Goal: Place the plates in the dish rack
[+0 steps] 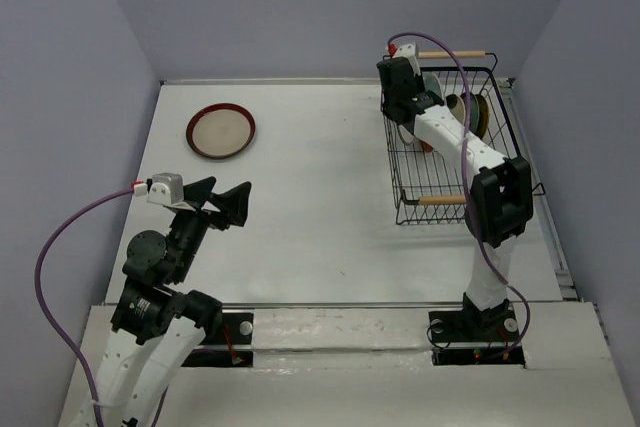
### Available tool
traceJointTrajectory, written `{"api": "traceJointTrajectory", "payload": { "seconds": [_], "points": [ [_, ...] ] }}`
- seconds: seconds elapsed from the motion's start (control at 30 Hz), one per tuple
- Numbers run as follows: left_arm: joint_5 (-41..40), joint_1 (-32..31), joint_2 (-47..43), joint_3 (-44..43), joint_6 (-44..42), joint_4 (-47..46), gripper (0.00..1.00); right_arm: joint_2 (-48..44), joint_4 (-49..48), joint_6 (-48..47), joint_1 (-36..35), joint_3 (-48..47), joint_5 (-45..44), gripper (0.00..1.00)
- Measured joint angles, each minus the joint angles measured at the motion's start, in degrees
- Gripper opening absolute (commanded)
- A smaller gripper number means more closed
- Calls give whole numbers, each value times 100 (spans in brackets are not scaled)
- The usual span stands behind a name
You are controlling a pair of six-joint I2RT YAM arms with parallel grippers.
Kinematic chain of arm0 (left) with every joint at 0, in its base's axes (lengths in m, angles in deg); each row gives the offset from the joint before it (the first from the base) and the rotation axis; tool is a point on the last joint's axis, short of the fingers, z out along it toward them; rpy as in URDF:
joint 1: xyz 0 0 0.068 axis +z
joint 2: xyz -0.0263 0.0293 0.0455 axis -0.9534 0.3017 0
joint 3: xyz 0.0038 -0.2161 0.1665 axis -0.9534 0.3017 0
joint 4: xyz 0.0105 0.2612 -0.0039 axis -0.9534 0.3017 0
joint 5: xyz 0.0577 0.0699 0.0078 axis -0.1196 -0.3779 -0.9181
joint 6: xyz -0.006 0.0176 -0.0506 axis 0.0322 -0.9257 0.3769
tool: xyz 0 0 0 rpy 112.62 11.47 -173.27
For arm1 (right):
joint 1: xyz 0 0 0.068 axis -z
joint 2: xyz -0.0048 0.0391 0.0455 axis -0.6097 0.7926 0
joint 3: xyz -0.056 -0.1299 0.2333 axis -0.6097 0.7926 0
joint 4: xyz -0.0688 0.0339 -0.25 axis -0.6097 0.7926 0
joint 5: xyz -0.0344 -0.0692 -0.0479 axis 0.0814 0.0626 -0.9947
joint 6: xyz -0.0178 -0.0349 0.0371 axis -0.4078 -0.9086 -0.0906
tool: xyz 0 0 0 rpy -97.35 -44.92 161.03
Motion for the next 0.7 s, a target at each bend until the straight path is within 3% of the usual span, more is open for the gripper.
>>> {"api": "traceJointTrajectory", "payload": {
  "seconds": [0.7],
  "points": [
    [48, 0, 0, 0, 2, -2, 99, -66, -39, -605, 55, -92, -555, 7]
  ]
}}
